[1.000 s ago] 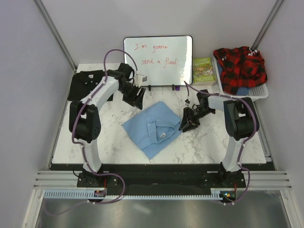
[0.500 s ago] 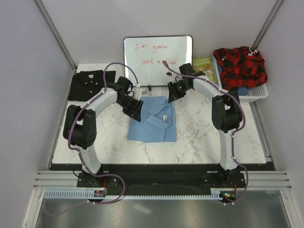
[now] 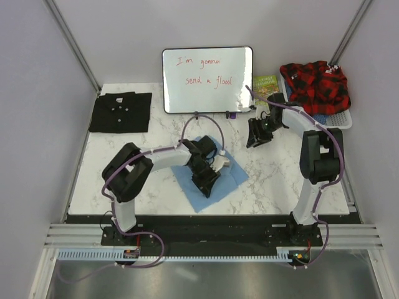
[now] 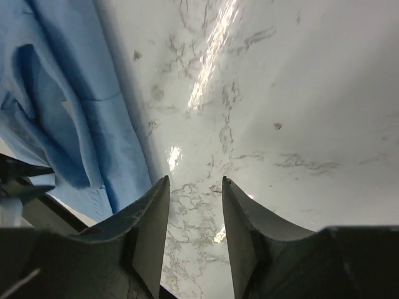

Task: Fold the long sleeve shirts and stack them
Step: Fold the shirt

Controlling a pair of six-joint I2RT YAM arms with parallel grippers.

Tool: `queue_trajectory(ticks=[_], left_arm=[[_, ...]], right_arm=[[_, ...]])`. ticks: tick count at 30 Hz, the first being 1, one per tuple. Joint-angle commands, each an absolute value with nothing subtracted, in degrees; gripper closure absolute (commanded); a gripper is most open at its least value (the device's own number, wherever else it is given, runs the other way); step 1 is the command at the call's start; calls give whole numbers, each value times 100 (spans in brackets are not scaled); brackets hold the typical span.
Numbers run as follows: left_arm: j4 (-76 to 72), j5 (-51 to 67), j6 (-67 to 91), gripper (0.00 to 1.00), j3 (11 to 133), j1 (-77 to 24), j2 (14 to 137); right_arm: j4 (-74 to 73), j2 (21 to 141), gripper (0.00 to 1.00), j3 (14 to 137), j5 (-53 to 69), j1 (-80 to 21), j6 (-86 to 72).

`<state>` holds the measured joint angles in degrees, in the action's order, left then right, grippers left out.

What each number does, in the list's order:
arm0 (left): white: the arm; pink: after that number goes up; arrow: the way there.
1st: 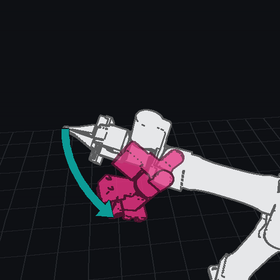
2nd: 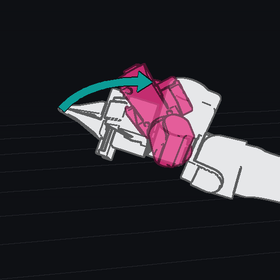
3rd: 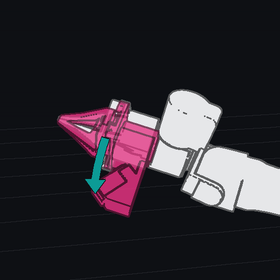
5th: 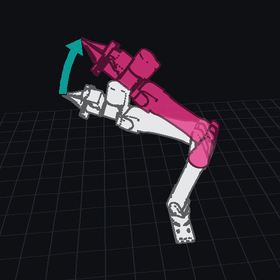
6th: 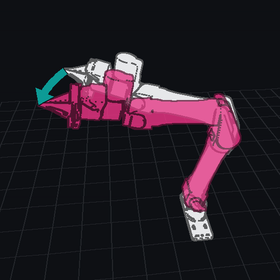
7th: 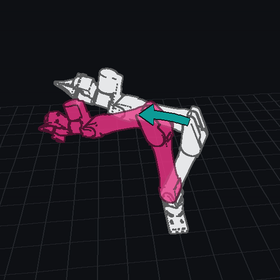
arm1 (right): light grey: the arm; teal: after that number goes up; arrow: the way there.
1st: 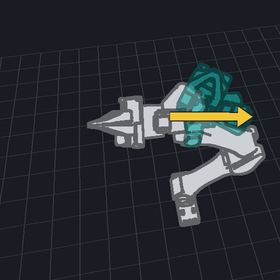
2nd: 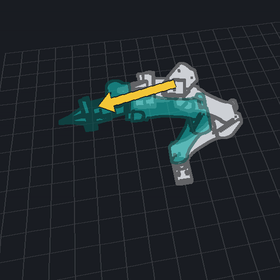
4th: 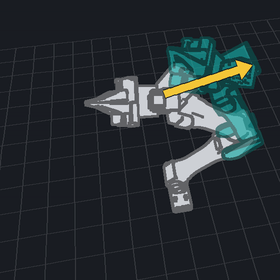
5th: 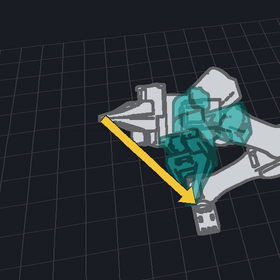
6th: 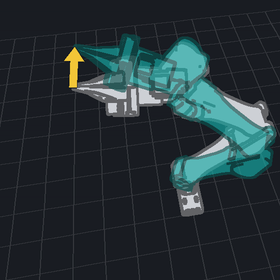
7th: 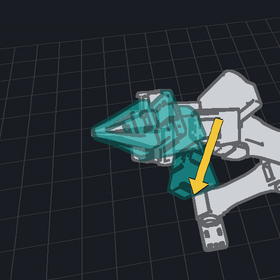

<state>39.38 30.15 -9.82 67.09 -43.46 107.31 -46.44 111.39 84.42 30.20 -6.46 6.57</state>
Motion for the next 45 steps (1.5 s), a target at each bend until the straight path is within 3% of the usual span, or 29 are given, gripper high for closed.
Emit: queue_trajectory(ticks=[1, 4, 9, 13, 18, 26, 30, 33, 35, 40, 45], left_arm=[[3543, 4006, -63, 60, 7161, -5255, 10541], [3156, 4237, 465, 50, 7557, -5142, 10056], [3031, 4087, 493, 39, 7156, -3624, 9018], [3401, 3937, 10, 36, 6602, -2333, 8833], [3375, 4262, -957, 34, 6153, -1925, 8492], [2584, 5009, -2142, 29, 5695, -1925, 8138], [3601, 4800, -4153, 35, 5704, -2056, 8279], [3832, 3826, -5070, 40, 5441, -2696, 8236], [3640, 3177, -4888, 43, 5170, -3242, 8331], [3227, 3016, -3870, 50, 5054, -3875, 8867], [2726, 2716, -2788, 53, 5176, -4621, 9543]], right_arm=[[-4834, 11144, 57, 8051, 3410, -738, 905], [-4808, 11293, 63, 8024, 3541, -730, 958], [-4790, 11504, 68, 8174, 3639, -1036, 949], [-4545, 11636, 69, 8200, 3709, -1440, 792], [-4228, 12066, 71, 8542, 3805, -1740, 493], [-4525, 12788, 72, 10133, 3876, -2075, 404], [-4981, 12132, 68, 9889, 3709, -1759, 773], [-5316, 11587, 68, 9353, 3533, -1451, 1142], [-5431, 11330, 68, 8800, 3498, -1407, 1239], [-5502, 10995, 69, 7692, 3744, -1424, 1265], [-5353, 11451, 72, 7778, 3762, -1398, 1240]])
